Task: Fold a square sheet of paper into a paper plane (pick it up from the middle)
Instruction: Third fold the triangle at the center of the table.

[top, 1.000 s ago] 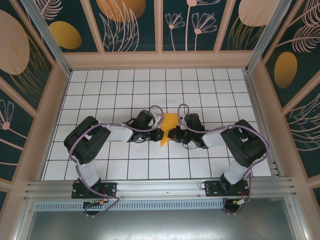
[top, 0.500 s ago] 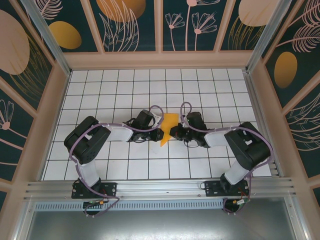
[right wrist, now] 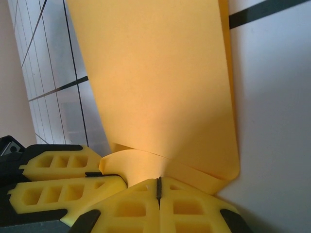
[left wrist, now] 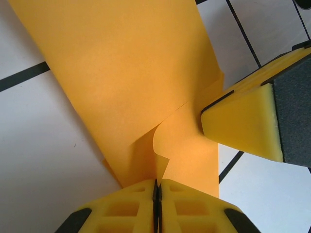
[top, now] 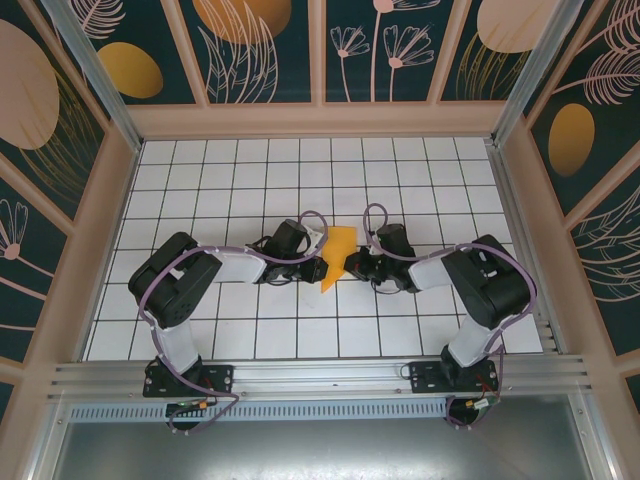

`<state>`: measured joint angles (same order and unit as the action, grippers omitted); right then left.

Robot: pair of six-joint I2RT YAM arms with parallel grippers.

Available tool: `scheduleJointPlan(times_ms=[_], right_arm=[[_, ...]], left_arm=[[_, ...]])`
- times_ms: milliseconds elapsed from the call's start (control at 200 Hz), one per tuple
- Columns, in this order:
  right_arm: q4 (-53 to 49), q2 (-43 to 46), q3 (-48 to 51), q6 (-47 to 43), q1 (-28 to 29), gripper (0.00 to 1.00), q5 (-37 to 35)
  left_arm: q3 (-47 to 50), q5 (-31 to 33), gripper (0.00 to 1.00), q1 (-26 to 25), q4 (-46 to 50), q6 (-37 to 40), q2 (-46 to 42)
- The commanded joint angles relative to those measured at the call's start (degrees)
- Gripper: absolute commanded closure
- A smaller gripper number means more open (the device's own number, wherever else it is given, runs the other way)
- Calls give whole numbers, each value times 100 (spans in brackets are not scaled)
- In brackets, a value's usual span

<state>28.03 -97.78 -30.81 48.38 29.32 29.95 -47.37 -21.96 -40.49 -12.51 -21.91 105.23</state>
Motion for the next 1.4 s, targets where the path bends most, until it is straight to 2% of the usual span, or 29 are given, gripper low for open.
scheduleJointPlan(times_ms=[0, 160, 380, 646, 741, 936, 1181, 1391], right_arm=[[-284, -56, -120, -102, -11, 100, -160], [-404, 510, -163, -210, -258, 100, 5], [-269, 299, -267, -296, -375, 100, 334], [-278, -162, -163, -268, -381, 100, -87], [-591, -310, -251, -281, -383, 100, -204], [-1104, 145, -519, -364, -407, 100, -181], [-390, 155, -379, -166, -550, 100, 446], [-473, -273, -203, -193, -554, 100, -55]], left_arm=[[69, 198, 87, -35, 486, 168, 369], [103, 209, 87, -31, 487, 162, 338], [70, 209, 88, -36, 496, 170, 365], [53, 202, 88, -31, 517, 188, 369], [44, 192, 87, -33, 530, 199, 384], [31, 227, 88, -30, 592, 224, 365], [17, 218, 88, -35, 592, 226, 370], [0, 201, 88, -29, 599, 237, 388]])
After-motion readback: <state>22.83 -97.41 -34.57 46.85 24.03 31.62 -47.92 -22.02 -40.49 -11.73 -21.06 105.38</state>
